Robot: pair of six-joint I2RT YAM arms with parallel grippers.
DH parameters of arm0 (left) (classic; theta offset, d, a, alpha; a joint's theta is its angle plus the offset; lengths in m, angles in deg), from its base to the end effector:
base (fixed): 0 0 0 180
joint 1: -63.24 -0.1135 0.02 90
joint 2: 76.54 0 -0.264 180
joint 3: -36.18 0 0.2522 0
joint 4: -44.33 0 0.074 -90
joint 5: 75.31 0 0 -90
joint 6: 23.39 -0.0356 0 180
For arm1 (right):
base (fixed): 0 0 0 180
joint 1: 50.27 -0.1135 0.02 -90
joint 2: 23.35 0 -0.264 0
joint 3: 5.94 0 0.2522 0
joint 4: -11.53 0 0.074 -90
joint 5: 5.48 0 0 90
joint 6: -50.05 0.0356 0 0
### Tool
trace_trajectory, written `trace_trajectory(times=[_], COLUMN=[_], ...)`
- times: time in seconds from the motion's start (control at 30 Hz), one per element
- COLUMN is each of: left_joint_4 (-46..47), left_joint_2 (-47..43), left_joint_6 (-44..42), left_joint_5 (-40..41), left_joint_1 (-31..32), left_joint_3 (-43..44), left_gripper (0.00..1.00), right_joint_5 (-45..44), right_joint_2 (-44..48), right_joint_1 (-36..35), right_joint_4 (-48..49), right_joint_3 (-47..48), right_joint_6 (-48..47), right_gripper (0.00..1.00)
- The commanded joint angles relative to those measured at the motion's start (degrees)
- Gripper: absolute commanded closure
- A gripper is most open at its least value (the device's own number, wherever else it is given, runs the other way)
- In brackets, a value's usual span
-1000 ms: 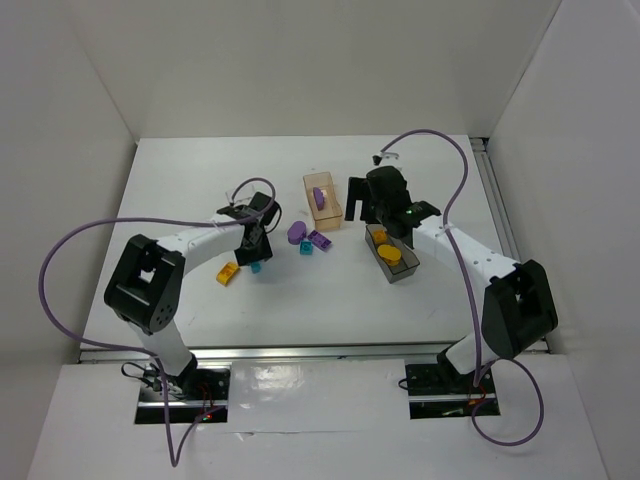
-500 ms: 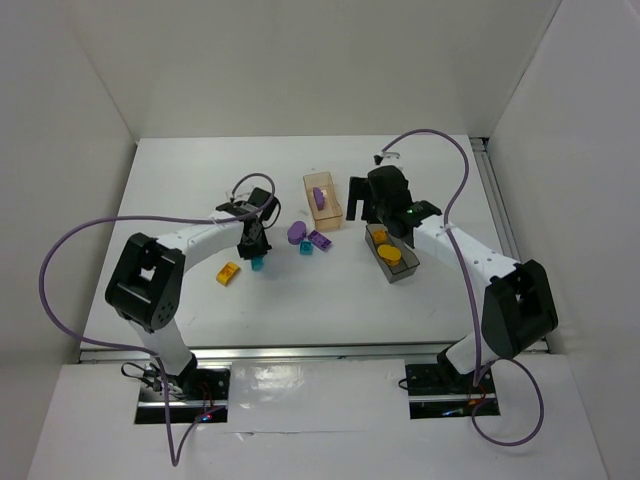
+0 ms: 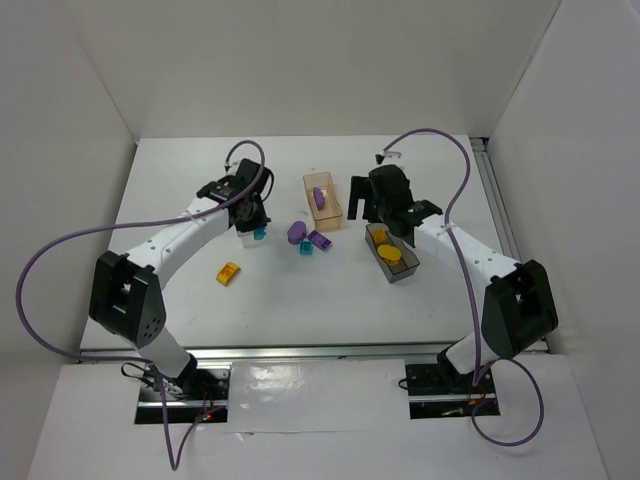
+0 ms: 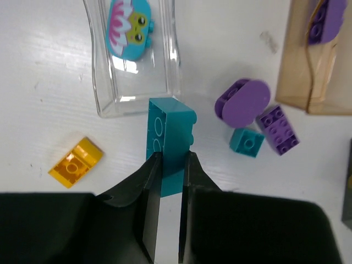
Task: Sort the legos into containers by color
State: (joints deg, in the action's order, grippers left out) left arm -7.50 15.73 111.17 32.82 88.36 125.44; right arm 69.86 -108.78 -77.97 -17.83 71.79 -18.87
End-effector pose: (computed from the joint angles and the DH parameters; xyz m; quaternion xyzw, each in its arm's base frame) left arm 0.3165 -0.1362 0.2759 -0.2058 0.9198 -0.0471 0.3306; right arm 0.3012 0.1479 0.2775 0.0055 0.8897 0.0785 0.4498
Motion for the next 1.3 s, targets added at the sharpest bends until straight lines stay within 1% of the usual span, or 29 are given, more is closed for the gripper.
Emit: trace_trajectory(times=[0.0, 0.03, 0.1, 0.17, 0.2, 0.23, 0.27, 0.3, 0.33, 0.37, 0.4, 0.5, 0.53, 0.6, 0.63, 0.73, 0.77, 0.8, 0.83, 0.87, 0.97, 1.1, 1.23, 1.27], left_joint_4=[-1.1, -1.7, -2.3, -2.3, -2.3, -2.3, -2.8, -3.7, -4.8, -7.8, -8.3, -6.9, -6.2, -3.6, -2.6, -0.5, -0.5, 0.2, 1.0, 1.5, 2.2, 3.8, 3.8, 3.8], left_joint_2=[1.7, 2.7, 6.3, 8.7, 11.2, 12.6, 14.0, 15.4, 17.9, 18.9, 18.9, 15.6, 14.3, 10.6, 9.7, 9.0, 9.8, 10.9, 11.5, 12.3, 15.9, 18.6, 22.2, 22.9], left_joint_6=[-2.5, -3.2, -3.9, -4.5, -5.1, -5.1, -5.9, -5.9, -5.9, -5.9, -5.9, -5.2, -5.2, -6.0, -6.5, -8.0, -8.0, -9.3, -9.8, -9.8, -10.5, -10.5, -11.0, -11.0], left_joint_5=[1.2, 1.2, 0.6, 0.1, 0.1, 0.1, 1.2, 1.2, 1.7, 1.7, 1.7, 1.2, 1.2, -1.2, -2.3, -7.7, -8.8, -10.6, -10.7, -10.7, -11.8, -13.2, -12.2, -12.2], left_joint_1=[-2.7, -3.3, -4.7, -5.8, -6.5, -6.5, -6.5, -6.5, -7.1, -7.1, -7.1, -6.5, -4.9, -3.4, -1.5, 1.5, 3.8, 5.0, 6.2, 8.5, 10.3, 10.3, 10.3, 10.3], left_joint_3=[6.3, 7.6, 11.7, 14.1, 15.2, 17.8, 19.2, 20.8, 24.3, 25.9, 26.8, 24.7, 22.4, 19.9, 17.2, 13.7, 13.0, 12.3, 11.5, 10.8, 10.3, 10.3, 10.3, 10.3], left_gripper=[0.95, 0.95, 0.91, 0.91, 0.89, 0.84, 0.60, 0.41, 0.29, 0.27, 0.24, 0.23, 0.25, 0.28, 0.30, 0.32, 0.32, 0.30, 0.26, 0.17, 0.11, 0.17, 0.20, 0.23], right_joint_5=[-1.3, -1.3, -1.8, -1.8, -1.8, -2.4, -2.4, -2.4, -2.4, -2.4, -3.0, -3.5, -3.5, -3.0, -2.5, -2.5, -2.0, -2.0, -2.0, -2.0, -2.0, -2.5, -2.5, -2.5], right_joint_2=[2.4, 2.9, 2.9, 2.9, 2.9, 3.4, 3.4, 3.4, 3.4, 3.9, 4.0, 5.5, 6.2, 6.8, 6.8, 6.8, 6.8, 6.8, 6.8, 6.8, 6.8, 6.8, 6.2, 6.2], right_joint_1=[0.5, 0.5, 0.5, 0.5, 0.5, 0.5, 0.5, 0.5, 0.5, 0.5, 0.5, 0.5, 0.5, 0.5, 0.5, 0.5, 0.5, 0.5, 0.5, 0.5, 0.5, 0.5, 0.5, 0.5], right_joint_4=[-0.7, -0.7, -1.4, -1.9, -2.4, -2.4, -3.2, -4.0, -4.0, -4.5, -4.5, -4.5, -4.5, -4.0, -4.0, -4.0, -4.0, -4.0, -4.0, -4.0, -4.0, -4.5, -4.0, -4.0], right_joint_3=[2.7, 2.7, 3.2, 3.2, 3.2, 3.9, 3.9, 4.5, 4.5, 4.5, 4.5, 3.9, 3.2, 2.7, 2.7, 2.1, 2.1, 2.1, 1.3, 0.7, 0.7, 0.7, 0.7, 0.7], right_joint_6=[-0.9, -0.9, -0.9, -1.4, -1.4, -1.4, -1.4, -1.4, -1.4, -1.4, -1.4, -1.4, -1.4, -0.8, -0.8, -0.3, -0.3, -0.3, -0.3, -0.3, 0.3, 0.3, 0.3, 0.3], right_gripper=[0.02, 0.02, 0.02, 0.02, 0.02, 0.02, 0.02, 0.02, 0.02, 0.02, 0.02, 0.02, 0.02, 0.02, 0.02, 0.02, 0.02, 0.02, 0.02, 0.02, 0.02, 0.02, 0.02, 0.02])
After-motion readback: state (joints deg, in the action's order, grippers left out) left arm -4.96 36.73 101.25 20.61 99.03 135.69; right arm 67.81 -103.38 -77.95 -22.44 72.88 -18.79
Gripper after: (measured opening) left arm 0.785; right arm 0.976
